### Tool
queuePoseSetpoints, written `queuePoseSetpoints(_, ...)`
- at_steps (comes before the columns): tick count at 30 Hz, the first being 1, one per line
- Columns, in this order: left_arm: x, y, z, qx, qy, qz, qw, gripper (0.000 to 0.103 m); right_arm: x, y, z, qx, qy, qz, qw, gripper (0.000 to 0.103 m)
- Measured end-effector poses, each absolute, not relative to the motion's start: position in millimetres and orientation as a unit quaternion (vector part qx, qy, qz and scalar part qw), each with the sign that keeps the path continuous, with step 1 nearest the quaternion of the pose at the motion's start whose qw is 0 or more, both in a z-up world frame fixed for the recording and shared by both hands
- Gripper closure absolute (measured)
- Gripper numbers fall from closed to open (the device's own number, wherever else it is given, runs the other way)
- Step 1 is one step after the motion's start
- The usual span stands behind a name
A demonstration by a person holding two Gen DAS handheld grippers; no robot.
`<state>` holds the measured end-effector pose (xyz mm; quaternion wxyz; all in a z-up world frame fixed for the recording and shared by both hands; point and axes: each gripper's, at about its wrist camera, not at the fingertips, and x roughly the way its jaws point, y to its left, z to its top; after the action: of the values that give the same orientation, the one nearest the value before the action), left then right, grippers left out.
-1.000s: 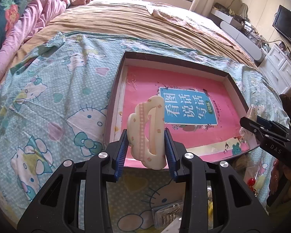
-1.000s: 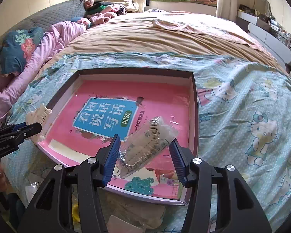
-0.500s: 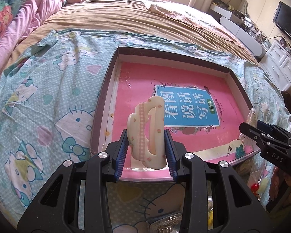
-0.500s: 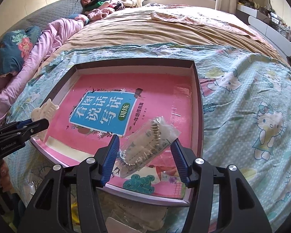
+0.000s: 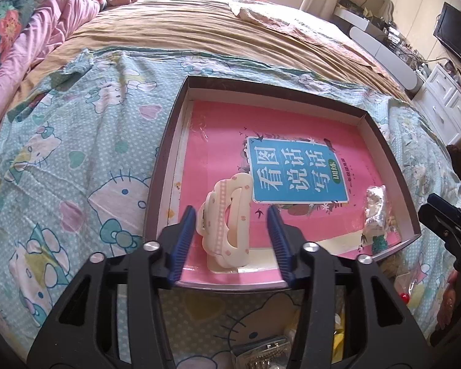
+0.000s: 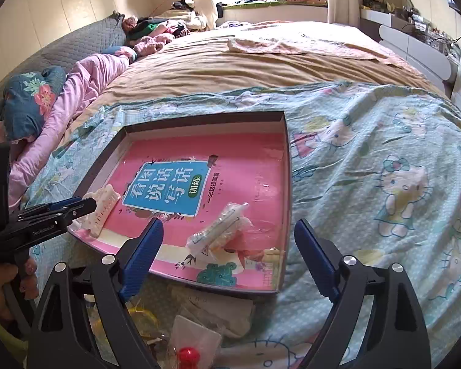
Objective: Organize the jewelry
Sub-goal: 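Carry the hair clip into the tray with the left gripper while the right gripper carries the bagged bracelet there, then open both grippers to release the items and withdraw from the tray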
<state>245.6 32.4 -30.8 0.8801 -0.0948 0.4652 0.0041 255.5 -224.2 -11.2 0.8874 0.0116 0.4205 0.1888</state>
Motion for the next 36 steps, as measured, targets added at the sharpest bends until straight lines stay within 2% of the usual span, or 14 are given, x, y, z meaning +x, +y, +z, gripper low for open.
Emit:
queuePoseSetpoints(3,240.5,32.8,-23.0,-0.092,0.458,0.006,0.884,0.053,247.0,-230.2,-1.7,0.008,0.408,0.187,0.894,0.014)
queuePoseSetpoints(10,220.4,38.3,0.9,-0.102,0.436,0.017,0.894,0.02,231.0,-245.1,18.8,0.016,0.386,0.183,0.904,0.013)
queuePoseSetpoints(14,206.9,38.7,15.3,-0.109,0.423,0.012,0.899,0.015,223.2,-247.3,27.7,0.017,0.376,0.185,0.908,0.012)
queuePoseSetpoints(25,172.4,40.8,41.9,-0.119,0.398,0.006,0.909,0.015,200.0,-241.8,49.0,0.014,0.353,0.2,0.914,0.012)
queuePoseSetpoints(36,142.0,40.6,46.4,-0.121,0.394,0.002,0.911,0.015,173.5,-238.5,52.8,0.004,0.352,0.207,0.913,0.011)
